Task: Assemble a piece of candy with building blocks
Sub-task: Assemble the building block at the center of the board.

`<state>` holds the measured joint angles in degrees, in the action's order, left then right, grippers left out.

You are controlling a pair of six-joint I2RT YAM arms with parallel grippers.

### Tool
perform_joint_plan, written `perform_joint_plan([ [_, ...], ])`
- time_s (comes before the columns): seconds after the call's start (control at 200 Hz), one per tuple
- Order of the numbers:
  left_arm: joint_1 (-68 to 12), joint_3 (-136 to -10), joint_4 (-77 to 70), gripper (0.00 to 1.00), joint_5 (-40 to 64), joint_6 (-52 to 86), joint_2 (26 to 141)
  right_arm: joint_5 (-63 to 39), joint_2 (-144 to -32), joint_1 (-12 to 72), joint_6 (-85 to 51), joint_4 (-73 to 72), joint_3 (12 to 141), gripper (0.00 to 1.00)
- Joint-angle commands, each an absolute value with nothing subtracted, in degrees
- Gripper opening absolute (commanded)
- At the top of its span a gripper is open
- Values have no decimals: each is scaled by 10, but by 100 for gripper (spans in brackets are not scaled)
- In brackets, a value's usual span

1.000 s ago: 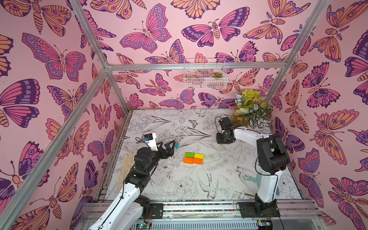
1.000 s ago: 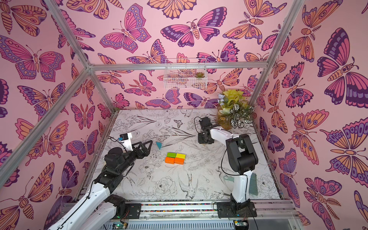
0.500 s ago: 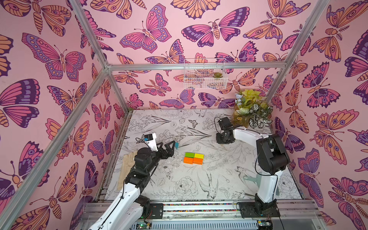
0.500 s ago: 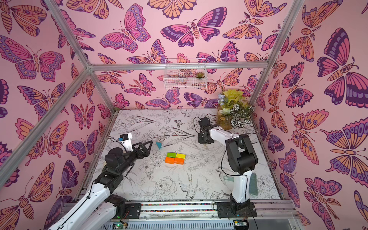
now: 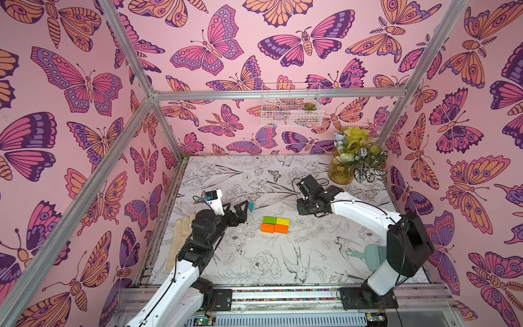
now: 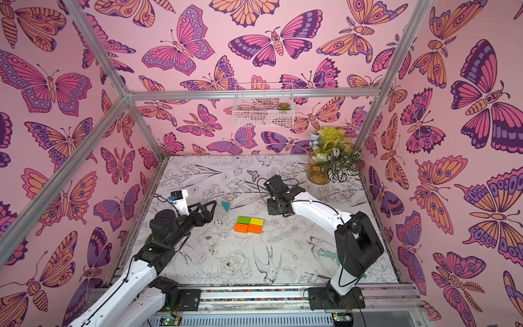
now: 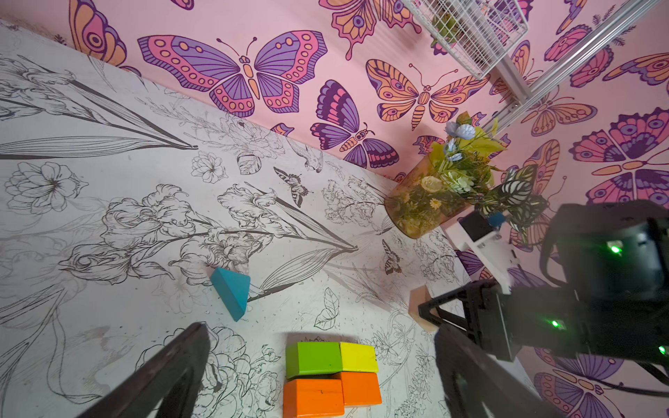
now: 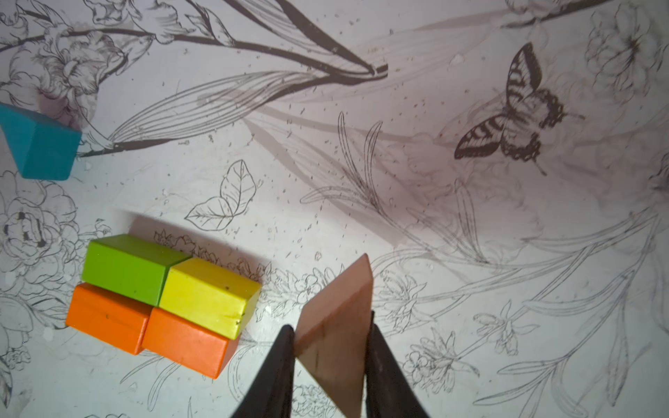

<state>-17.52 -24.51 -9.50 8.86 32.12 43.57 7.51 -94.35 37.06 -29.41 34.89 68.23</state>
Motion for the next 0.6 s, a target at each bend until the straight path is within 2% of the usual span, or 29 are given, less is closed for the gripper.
perform_joint_plan([
  [0.0,-171,-259,-72,100,74,308,445,68,-938,384,-366,370,650,6],
  [0.26,-171,-259,-72,100,72,312,447,63,-945,427,-464,288,589,7],
  [0.596,-171,-253,-67,100,75,318,437,86,-974,455,-504,239,580,6],
])
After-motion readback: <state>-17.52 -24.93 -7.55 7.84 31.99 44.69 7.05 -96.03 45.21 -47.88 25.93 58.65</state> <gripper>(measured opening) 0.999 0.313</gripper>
